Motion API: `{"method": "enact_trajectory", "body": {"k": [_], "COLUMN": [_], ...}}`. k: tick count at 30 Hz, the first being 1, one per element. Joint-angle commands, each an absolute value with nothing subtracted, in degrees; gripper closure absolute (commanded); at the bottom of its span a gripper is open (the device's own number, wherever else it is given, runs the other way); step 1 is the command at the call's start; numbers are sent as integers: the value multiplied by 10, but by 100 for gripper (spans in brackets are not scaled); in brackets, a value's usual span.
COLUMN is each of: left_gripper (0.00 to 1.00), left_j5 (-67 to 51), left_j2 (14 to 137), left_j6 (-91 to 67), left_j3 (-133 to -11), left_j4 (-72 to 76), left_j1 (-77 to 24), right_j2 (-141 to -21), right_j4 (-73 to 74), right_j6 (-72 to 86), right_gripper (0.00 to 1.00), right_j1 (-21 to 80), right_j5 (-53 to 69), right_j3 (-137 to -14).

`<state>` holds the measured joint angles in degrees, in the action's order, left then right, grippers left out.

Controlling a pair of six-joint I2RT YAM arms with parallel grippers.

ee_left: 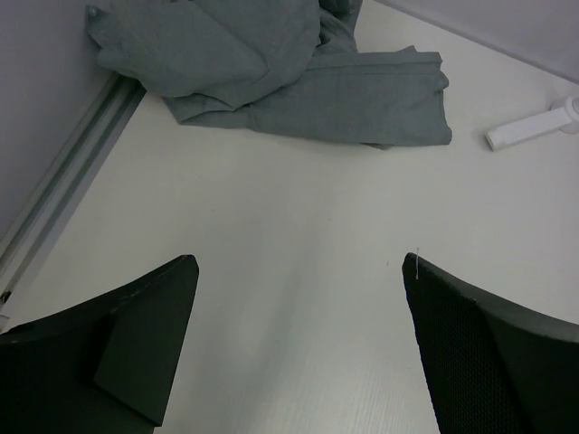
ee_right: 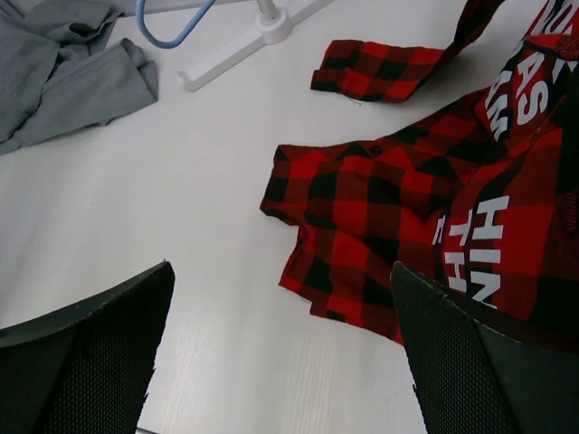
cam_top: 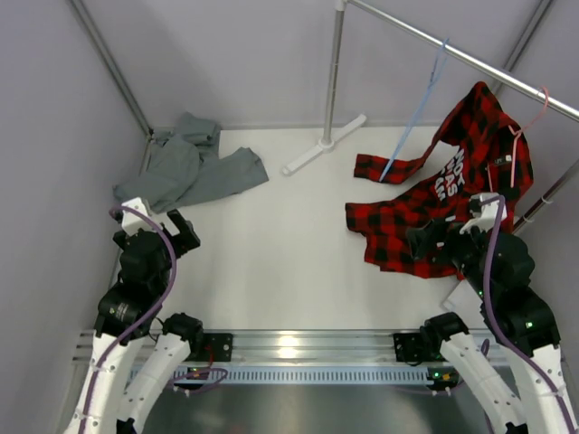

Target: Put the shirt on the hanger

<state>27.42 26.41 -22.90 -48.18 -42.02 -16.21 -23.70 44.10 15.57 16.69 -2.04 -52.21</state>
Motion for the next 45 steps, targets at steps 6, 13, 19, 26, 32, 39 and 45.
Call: {"method": "enact_trajectory", "body": {"k": [6, 13, 19, 26, 32, 39, 45], "left_gripper": [2, 2, 2, 2, 4, 88, 100], "left_j5": [229, 408, 394, 373, 295, 163, 116], "left_j2": [314, 518, 841, 1137, 1223, 1265, 1182], "left_j6": [-326, -497, -485, -336, -350, -387, -374], "left_j3": [-492, -518, -679, -957, -1011, -1020, -1006], "left_j4": [-413, -346, -271, -281, -306, -304, -290], "left_j1": [-158, -156, 31, 54, 60, 92, 85], "right_j2": [-228, -207, -186, -166, -181, -171, -168], "right_j4": [397, 309, 323, 322, 309, 304, 301], "right_j6": [166, 220, 221, 211, 209, 210, 211], "right_gripper": [0, 1, 1, 0, 1, 1, 1], "right_j1": [160, 160, 159, 159, 160, 160, 159], "right_j5": [0, 173, 219, 230, 236, 236, 226], "right_j3": [-514, -439, -438, -403, -387, -377, -370]}}
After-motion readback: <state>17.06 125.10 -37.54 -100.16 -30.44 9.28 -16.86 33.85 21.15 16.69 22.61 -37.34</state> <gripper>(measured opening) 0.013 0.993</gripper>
